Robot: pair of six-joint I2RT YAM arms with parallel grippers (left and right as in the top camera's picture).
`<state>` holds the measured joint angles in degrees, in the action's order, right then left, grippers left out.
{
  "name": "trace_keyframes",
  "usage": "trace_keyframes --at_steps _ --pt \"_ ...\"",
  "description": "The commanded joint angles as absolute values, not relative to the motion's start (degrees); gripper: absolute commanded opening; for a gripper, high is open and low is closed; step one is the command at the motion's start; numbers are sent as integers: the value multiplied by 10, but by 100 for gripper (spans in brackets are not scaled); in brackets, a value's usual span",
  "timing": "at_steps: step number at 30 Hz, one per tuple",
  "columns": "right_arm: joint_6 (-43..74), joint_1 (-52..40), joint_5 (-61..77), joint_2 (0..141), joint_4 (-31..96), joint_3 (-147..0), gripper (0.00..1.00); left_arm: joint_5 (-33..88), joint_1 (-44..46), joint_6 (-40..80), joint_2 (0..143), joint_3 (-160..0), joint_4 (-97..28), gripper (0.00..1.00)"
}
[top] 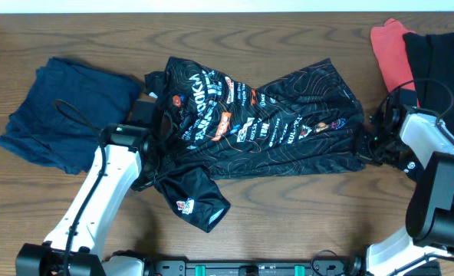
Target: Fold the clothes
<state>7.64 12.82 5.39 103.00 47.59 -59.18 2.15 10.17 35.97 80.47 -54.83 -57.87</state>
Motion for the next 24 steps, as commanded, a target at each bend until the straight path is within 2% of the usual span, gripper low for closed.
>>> trace_keyframes --at_steps 1,12,24 --pt "83 129 54 987 503 -622 1 10 99 356 807 -547 -582 6" --pt "80 129 54 838 572 -693 1 10 99 271 751 -642 -674 6" --pt "65 191 53 635 621 -869 1 56 99 221 628 -888 -713 6"
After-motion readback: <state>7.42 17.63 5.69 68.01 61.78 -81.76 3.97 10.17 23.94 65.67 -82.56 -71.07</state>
